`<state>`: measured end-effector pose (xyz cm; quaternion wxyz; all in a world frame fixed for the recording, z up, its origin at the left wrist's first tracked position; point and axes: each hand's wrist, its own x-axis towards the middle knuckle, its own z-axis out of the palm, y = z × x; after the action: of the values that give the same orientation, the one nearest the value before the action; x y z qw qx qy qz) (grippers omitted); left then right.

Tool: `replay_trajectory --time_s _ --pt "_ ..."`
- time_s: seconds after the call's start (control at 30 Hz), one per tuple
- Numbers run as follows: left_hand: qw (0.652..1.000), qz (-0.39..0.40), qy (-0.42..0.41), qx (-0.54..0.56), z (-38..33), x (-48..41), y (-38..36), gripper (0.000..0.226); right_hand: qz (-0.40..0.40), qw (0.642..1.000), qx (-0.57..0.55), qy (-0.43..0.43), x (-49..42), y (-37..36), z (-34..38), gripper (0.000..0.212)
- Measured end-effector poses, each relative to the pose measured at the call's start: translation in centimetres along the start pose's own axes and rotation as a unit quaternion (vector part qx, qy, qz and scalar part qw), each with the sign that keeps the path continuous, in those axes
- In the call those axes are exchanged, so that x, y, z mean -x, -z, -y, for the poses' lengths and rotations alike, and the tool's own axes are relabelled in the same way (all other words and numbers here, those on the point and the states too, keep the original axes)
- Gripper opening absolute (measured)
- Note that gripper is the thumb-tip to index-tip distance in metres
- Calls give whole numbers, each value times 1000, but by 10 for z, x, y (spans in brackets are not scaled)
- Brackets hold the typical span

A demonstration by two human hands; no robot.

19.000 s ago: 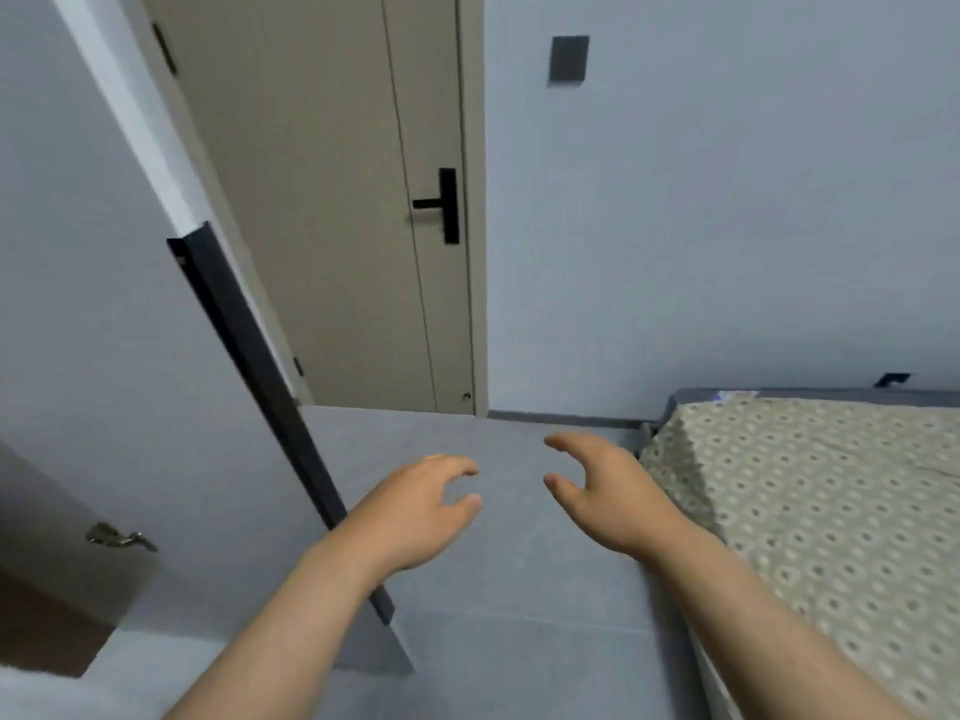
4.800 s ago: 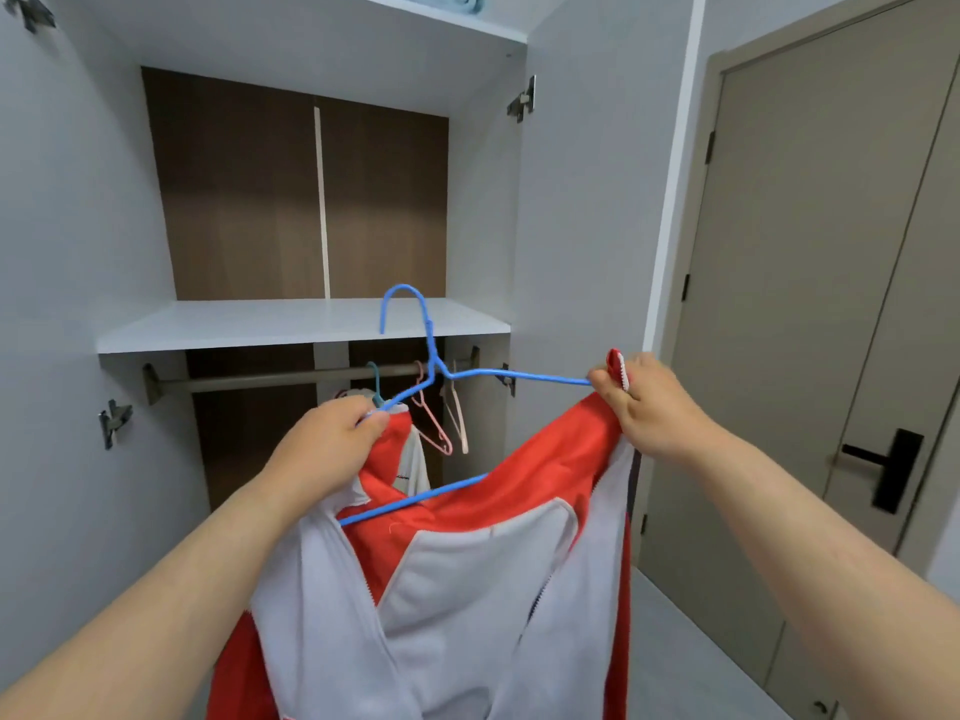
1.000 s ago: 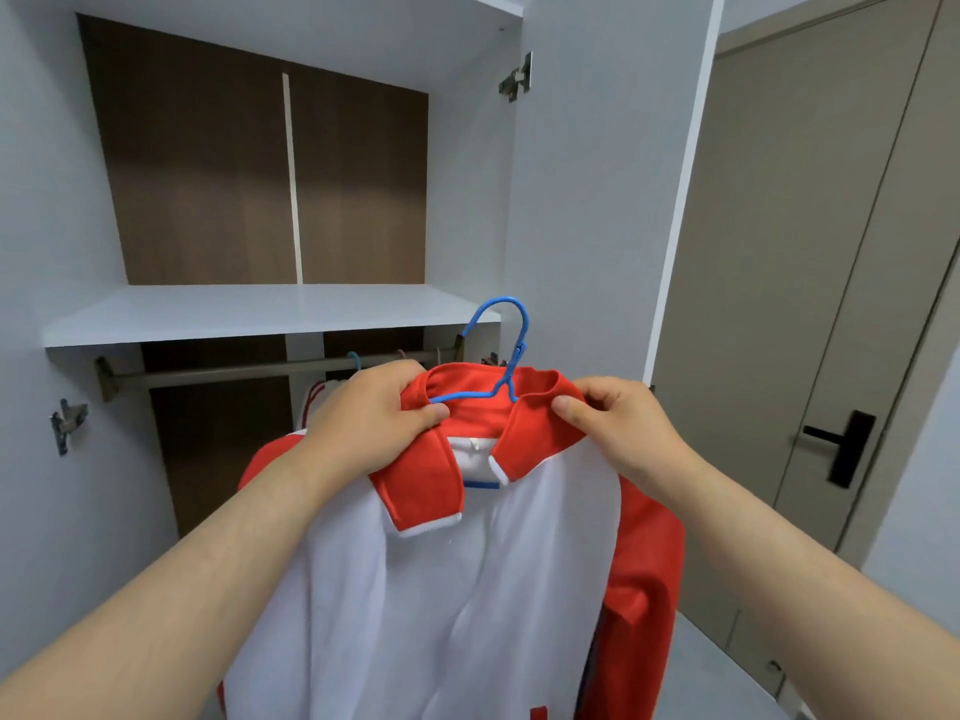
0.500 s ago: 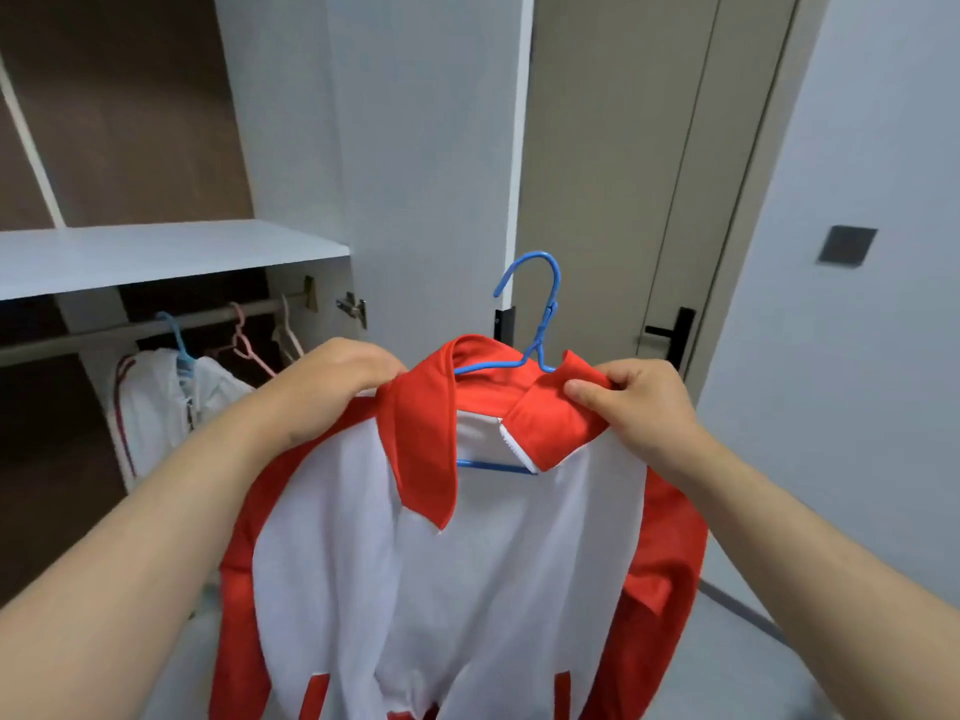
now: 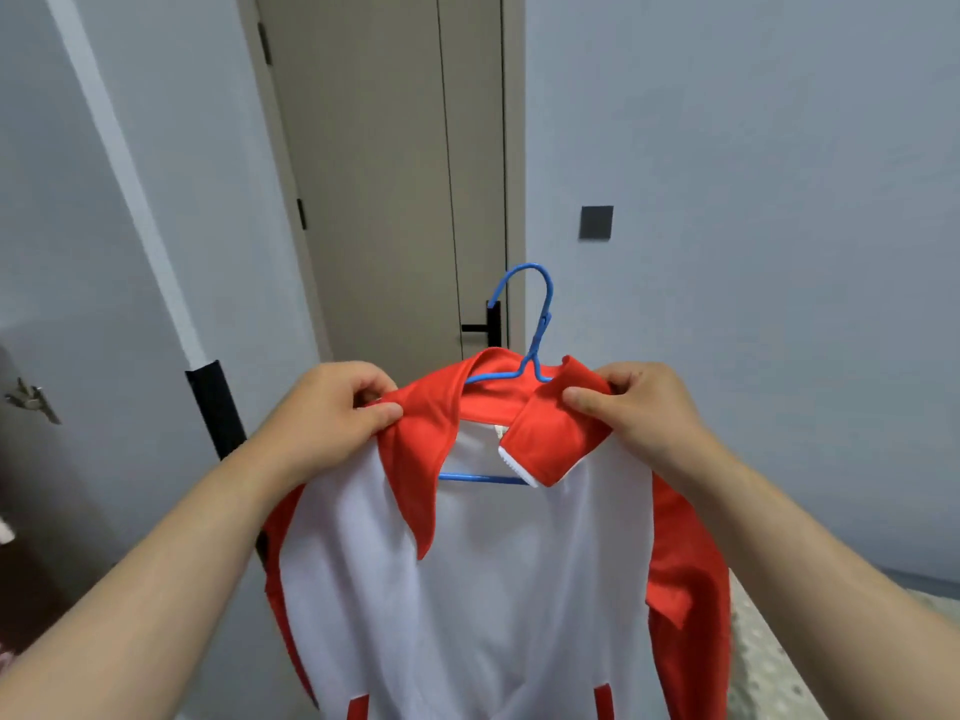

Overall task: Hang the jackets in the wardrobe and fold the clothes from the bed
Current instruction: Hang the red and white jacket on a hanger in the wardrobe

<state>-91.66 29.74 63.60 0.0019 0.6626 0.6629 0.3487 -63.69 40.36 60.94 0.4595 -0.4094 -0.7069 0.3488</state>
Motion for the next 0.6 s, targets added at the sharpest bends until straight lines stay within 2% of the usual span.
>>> replay_trajectory --time_s 0.1,0.27,0.33,0.43,0.5,0.6 --pt "999 -6 -42 -7 -23 -36 -34 19 -22 1000 11 -10 -15 36 -24 9" --pt "991 -3 -104 -89 -63 -92 -94 11 -56 997 53 -21 -30 102 -55 4" --pt "983 -33 -137 -115 -77 -112 -112 14 -54 996 66 -16 -31 125 -61 13" --pt "973 -55 -211 -77 -94 -150 -154 32 -52 989 133 -22 -33 164 -78 13" --pt "969 -51 -237 -44 -101 -178 -185 34 -57 983 171 -33 -32 187 -89 26" --pt "966 -39 -255 15 -108 -224 -231 36 -119 967 218 -53 -37 214 -112 23"
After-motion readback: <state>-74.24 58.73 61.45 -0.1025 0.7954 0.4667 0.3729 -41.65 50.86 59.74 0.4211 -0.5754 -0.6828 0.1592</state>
